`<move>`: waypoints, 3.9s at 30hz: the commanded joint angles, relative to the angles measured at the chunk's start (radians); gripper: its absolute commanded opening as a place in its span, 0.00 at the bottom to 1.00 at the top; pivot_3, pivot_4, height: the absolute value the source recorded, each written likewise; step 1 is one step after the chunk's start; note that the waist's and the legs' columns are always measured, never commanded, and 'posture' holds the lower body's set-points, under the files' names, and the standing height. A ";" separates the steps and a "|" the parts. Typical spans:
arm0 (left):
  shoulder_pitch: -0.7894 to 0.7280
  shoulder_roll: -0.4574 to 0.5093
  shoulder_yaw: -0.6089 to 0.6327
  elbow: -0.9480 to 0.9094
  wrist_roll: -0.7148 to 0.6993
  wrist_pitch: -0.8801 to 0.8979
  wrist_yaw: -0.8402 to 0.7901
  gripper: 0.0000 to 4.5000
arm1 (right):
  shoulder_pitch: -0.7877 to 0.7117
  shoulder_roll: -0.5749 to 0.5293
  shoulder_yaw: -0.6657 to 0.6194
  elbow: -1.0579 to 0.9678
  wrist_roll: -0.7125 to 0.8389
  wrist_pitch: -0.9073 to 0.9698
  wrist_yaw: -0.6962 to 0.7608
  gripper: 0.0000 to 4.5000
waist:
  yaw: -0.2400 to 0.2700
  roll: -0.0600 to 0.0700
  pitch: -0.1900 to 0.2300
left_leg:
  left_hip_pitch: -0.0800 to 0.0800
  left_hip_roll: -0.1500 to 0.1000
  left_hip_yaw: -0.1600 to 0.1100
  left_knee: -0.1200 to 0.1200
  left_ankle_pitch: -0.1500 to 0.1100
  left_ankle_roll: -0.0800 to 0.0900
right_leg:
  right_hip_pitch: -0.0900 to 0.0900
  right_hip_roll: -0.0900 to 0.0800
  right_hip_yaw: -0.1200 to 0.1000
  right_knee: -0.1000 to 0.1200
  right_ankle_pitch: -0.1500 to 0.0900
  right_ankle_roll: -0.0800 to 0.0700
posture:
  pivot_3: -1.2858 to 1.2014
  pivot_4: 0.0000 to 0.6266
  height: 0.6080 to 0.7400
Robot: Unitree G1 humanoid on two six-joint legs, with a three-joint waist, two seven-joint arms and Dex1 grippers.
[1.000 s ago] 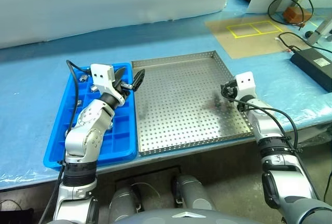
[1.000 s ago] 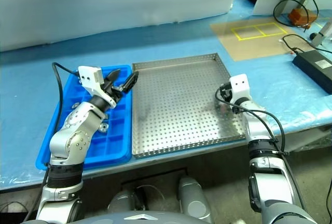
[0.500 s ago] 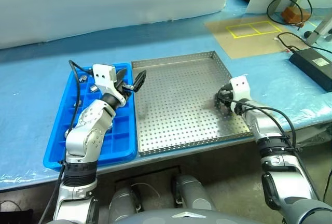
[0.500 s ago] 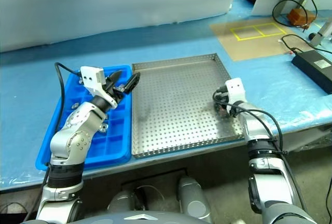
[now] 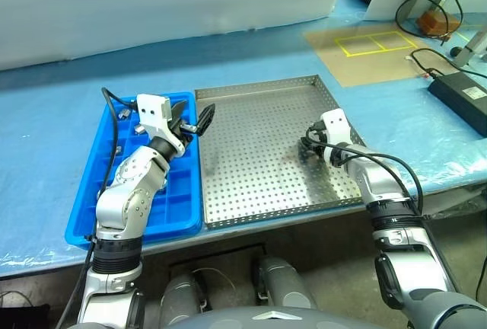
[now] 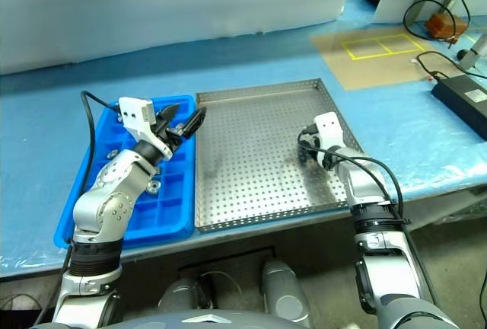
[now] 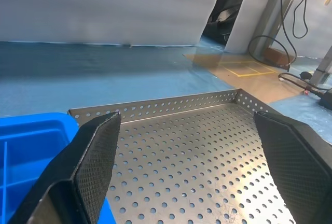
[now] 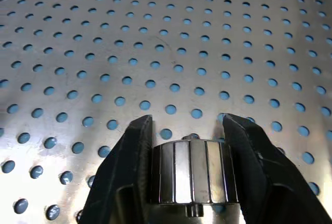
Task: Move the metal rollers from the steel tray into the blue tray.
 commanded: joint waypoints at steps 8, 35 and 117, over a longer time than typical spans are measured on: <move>0.032 0.041 0.010 -0.083 -0.013 0.019 -0.020 0.96 | -0.035 0.015 0.016 -0.059 0.010 0.021 0.019 0.37 | 0.000 0.001 0.001 | -0.001 0.000 0.000 0.000 0.000 0.000 | -0.001 0.000 0.000 0.000 -0.001 0.001 | 0.35 0.24 1.00; 0.668 0.514 0.630 -0.496 -0.463 0.149 -0.362 0.96 | -0.459 0.271 0.416 0.043 0.205 0.024 0.682 0.37 | 0.146 0.001 0.030 | 0.005 0.000 0.004 -0.017 0.008 -0.014 | -0.010 0.001 0.005 0.003 -0.003 0.004 | 0.45 0.24 1.00; 0.717 0.487 0.474 -0.551 -0.506 0.123 -0.247 0.96 | -0.406 0.300 0.579 -0.029 0.247 0.423 0.716 0.54 | 0.187 -0.006 0.032 | 0.019 0.002 0.006 -0.036 0.016 -0.028 | -0.007 0.007 0.010 0.003 -0.006 -0.006 | 0.46 0.24 1.00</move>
